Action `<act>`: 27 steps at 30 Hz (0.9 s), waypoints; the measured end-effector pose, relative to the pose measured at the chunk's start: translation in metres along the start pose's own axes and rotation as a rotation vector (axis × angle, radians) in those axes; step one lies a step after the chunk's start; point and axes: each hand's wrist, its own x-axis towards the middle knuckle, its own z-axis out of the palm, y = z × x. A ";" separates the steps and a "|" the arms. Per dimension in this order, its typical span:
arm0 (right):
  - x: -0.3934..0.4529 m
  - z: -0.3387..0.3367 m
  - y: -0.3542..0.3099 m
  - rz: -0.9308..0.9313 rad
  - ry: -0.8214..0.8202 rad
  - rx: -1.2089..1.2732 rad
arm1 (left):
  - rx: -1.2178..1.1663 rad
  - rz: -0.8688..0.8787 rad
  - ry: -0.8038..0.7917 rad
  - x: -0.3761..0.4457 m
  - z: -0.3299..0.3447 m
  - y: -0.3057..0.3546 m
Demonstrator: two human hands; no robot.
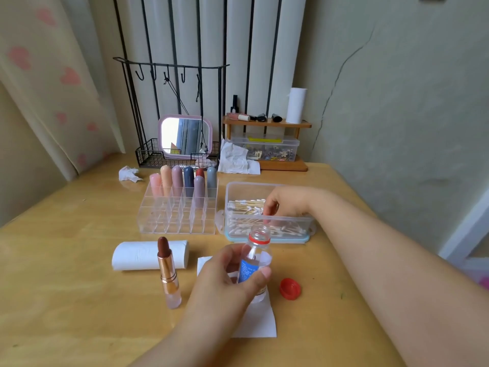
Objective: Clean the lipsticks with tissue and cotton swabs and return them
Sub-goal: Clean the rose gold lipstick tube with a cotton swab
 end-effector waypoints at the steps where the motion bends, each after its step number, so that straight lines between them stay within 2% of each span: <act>1: 0.001 0.001 0.000 -0.007 0.007 -0.005 | -0.004 0.001 0.001 0.000 0.000 0.000; 9: 0.002 0.002 0.003 -0.029 0.059 0.012 | -0.028 0.019 -0.025 -0.001 -0.001 0.009; 17: -0.028 -0.003 -0.002 -0.078 0.338 0.319 | -0.034 0.025 -0.006 -0.008 -0.007 0.016; 20: -0.044 -0.004 -0.010 -0.118 0.427 0.346 | -0.025 0.038 -0.001 -0.015 -0.010 0.021; 27: -0.052 0.017 -0.012 0.095 0.513 0.272 | -0.016 0.026 0.009 -0.034 -0.018 0.027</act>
